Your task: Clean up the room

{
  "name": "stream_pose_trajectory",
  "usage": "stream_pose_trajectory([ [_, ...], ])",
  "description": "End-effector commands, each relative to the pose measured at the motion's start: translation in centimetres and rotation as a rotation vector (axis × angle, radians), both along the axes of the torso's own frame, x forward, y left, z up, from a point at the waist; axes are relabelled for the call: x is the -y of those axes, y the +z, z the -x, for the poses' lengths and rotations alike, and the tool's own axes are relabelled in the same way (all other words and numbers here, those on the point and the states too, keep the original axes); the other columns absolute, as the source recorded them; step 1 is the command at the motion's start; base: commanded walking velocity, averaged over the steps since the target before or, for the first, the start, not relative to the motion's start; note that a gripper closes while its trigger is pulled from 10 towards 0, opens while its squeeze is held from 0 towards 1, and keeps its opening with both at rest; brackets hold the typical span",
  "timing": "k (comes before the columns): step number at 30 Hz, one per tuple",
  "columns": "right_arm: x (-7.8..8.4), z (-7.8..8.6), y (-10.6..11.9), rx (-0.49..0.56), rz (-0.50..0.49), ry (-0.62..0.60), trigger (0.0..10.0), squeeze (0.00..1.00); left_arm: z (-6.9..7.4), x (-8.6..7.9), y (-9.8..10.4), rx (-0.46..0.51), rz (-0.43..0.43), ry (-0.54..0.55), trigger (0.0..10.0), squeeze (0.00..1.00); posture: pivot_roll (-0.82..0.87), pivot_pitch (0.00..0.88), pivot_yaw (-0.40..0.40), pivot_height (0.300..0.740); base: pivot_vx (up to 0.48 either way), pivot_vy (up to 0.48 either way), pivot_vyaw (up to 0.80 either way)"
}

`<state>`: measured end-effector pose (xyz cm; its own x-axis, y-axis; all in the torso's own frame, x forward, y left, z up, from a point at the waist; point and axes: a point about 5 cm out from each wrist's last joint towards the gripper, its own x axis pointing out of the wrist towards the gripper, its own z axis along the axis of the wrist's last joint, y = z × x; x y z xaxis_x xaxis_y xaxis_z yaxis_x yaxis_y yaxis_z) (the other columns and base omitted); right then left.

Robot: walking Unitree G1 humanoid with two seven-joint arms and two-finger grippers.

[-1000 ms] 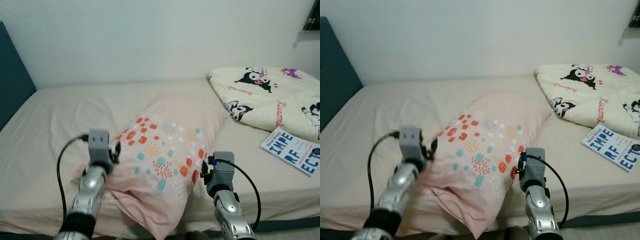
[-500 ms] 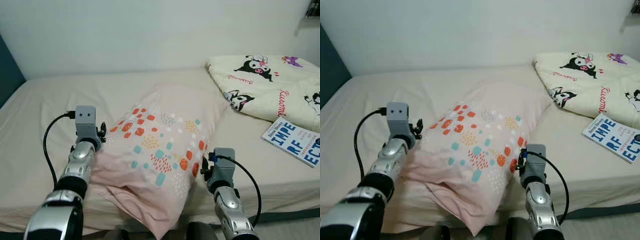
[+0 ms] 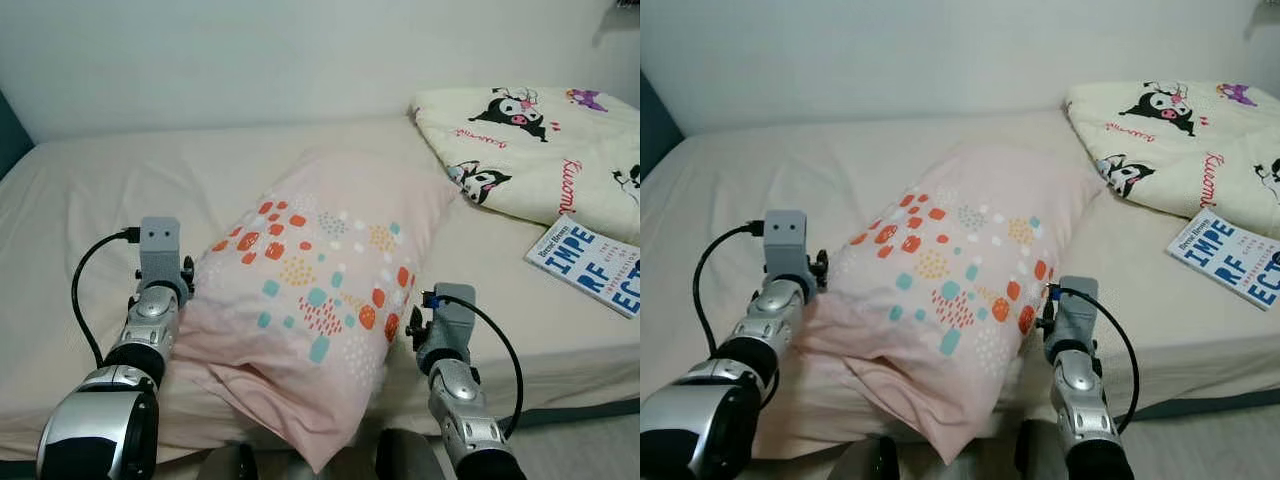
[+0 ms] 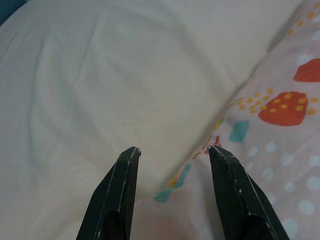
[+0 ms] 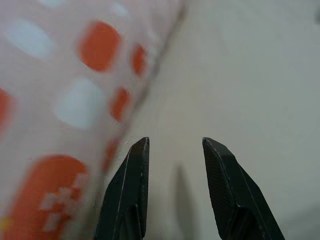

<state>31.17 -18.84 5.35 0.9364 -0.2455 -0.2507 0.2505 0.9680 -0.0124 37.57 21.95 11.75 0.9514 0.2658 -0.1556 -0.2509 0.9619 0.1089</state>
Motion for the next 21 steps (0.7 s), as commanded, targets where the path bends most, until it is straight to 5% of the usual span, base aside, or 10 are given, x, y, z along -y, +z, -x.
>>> stream_pose_trajectory([
  [1, 0.1, 0.1, -0.4, -0.027, -0.022, -0.026, 10.0, 0.0, 0.5, 0.4, -1.3, -0.054, 0.023, -0.024, 10.0, 0.0, -0.02, 0.156, 0.002, 0.583, 0.0, 0.0, 0.0],
  [4, 0.5, -0.2, -0.4, -0.031, -0.051, -0.036, 10.0, 0.0, 0.7, 2.6, -2.6, -0.091, 0.215, -0.18, 10.0, 0.0, -0.02, 0.158, -0.002, 0.583, 0.0, 0.0, 0.0],
  [5, 0.5, -0.2, -0.4, -0.031, -0.051, -0.036, 10.0, 0.0, 0.7, 2.6, -2.6, -0.091, 0.215, -0.18, 10.0, 0.0, -0.02, 0.158, -0.002, 0.583, 0.0, 0.0, 0.0],
  [6, 0.5, -0.3, -0.3, -0.028, -0.057, -0.035, 10.0, 0.0, 0.7, 3.2, -2.8, -0.094, 0.297, -0.229, 10.0, 0.24, -0.02, 0.159, -0.002, 0.583, 0.0, 0.0, 0.0],
  [7, 0.5, -0.3, -0.3, -0.028, -0.057, -0.035, 10.0, 0.0, 0.7, 3.2, -2.8, -0.094, 0.297, -0.229, 10.0, 0.24, -0.02, 0.159, -0.002, 0.583, 0.0, 0.0, 0.0],
  [8, 0.5, -0.3, -0.2, -0.023, -0.068, -0.033, 10.0, 0.0, 0.6, 3.3, -2.8, -0.087, 0.37, -0.218, 10.0, 1.0, -0.03, 0.163, 0.003, 0.583, 0.0, 0.0, 0.0],
  [11, 0.3, -0.5, 0.0, -0.011, -0.089, -0.025, 10.0, 0.0, 0.4, 2.9, -2.4, -0.059, 0.47, -0.159, 10.0, 1.0, -0.03, 0.168, 0.007, 0.583, 0.0, 0.0, 0.0],
  [16, 0.1, -0.6, 0.0, -0.011, -0.101, -0.018, 10.0, 0.0, 0.3, 3.2, -2.3, -0.072, 0.484, -0.188, 10.0, 1.0, -0.04, 0.173, 0.019, 0.583, 0.0, 0.0, 0.0],
  [20, 0.0, -0.6, -1.0, -0.075, -0.156, -0.024, 10.0, 0.0, 1.2, 6.6, -3.8, -0.213, 0.526, -0.504, 10.0, 1.0, -0.04, 0.172, 0.028, 0.583, 0.0, 0.0, 0.0],
  [21, 0.0, -0.6, -1.0, -0.075, -0.156, -0.024, 10.0, 0.0, 1.2, 6.6, -3.8, -0.213, 0.526, -0.504, 10.0, 1.0, -0.04, 0.172, 0.028, 0.583, 0.0, 0.0, 0.0],
])
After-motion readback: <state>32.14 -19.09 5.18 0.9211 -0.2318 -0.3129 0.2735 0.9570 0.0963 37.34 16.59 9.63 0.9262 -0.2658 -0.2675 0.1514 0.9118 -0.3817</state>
